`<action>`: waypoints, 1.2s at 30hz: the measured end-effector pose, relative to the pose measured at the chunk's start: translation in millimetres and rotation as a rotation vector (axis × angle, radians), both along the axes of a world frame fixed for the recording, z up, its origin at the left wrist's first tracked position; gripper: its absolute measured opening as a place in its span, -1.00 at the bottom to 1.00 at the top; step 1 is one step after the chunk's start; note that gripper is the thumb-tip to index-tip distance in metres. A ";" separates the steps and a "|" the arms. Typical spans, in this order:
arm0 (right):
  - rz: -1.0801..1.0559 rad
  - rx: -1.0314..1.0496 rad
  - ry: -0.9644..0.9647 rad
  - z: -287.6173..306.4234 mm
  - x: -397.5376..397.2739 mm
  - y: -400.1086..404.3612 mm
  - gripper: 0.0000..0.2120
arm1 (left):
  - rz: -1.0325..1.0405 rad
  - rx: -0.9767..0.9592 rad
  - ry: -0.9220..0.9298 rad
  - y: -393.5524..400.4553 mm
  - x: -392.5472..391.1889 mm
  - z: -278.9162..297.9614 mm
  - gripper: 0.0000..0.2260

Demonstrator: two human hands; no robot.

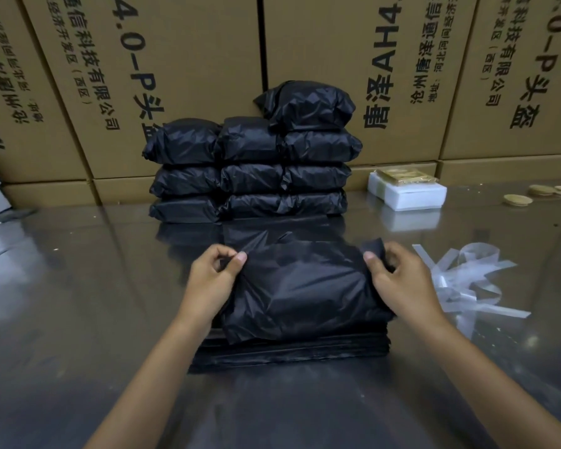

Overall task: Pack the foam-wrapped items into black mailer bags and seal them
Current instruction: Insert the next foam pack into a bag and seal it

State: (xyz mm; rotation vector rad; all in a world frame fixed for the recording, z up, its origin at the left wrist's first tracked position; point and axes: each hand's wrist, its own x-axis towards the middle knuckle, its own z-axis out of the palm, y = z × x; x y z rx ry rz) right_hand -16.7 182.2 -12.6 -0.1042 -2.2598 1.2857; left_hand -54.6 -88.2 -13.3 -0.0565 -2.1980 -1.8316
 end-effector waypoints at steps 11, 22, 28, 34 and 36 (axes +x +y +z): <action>-0.076 0.438 -0.377 39.1 -15.3 -0.8 -0.87 | 0.064 -0.153 -0.274 13.3 -3.8 -22.6 -0.68; 0.614 0.222 -0.176 56.0 -56.8 -130.3 -0.87 | -0.153 0.252 -0.079 -13.3 5.7 -8.9 -0.67; 0.707 0.195 -0.212 38.9 -61.7 -131.6 -0.82 | -0.009 0.006 0.335 -10.7 7.4 -5.5 -0.60; 0.782 0.043 -0.173 37.0 -60.2 -129.1 -0.77 | 0.064 -0.061 0.422 -7.1 9.3 -8.3 -0.43; 0.793 0.003 -0.207 38.6 -60.8 -129.4 -0.82 | 0.081 -0.119 0.456 -6.0 9.7 -9.0 -0.41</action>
